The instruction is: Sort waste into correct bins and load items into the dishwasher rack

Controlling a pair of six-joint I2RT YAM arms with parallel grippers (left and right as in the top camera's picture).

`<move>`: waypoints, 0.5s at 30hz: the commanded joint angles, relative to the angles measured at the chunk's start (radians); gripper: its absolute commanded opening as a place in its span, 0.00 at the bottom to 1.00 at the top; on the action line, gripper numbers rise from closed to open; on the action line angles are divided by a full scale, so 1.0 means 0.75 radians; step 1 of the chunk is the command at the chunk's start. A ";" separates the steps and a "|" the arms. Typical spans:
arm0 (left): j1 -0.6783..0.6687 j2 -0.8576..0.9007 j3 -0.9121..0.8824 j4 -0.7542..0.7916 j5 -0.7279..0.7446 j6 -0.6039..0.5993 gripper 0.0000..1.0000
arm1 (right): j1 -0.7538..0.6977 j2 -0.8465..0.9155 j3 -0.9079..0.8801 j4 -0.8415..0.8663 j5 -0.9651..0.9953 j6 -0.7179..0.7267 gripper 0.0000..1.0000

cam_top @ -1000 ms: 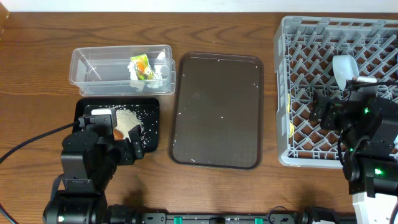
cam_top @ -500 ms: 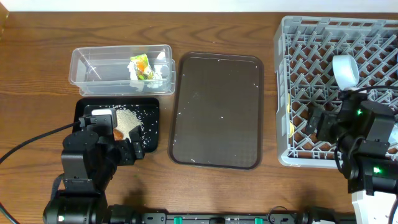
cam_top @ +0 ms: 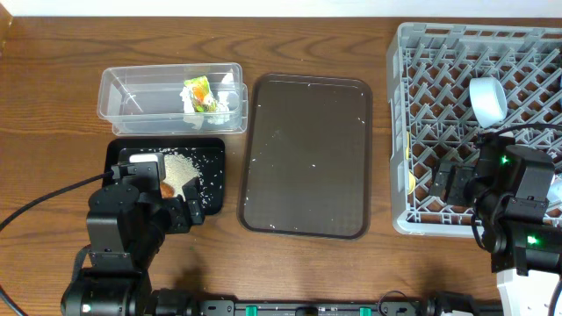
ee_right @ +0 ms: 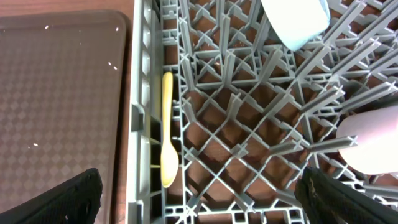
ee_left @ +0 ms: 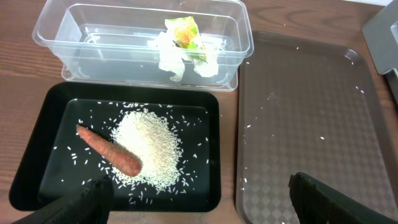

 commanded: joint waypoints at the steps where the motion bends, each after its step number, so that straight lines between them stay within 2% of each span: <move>1: 0.005 0.006 -0.006 0.001 0.004 -0.007 0.92 | 0.003 0.002 -0.016 -0.006 0.014 0.008 0.99; 7: 0.005 0.006 -0.006 0.001 0.005 -0.007 0.92 | 0.036 -0.068 -0.026 -0.035 0.014 0.008 0.99; 15: 0.005 0.006 -0.006 0.001 0.005 -0.007 0.92 | 0.108 -0.325 -0.038 -0.064 0.041 -0.018 0.99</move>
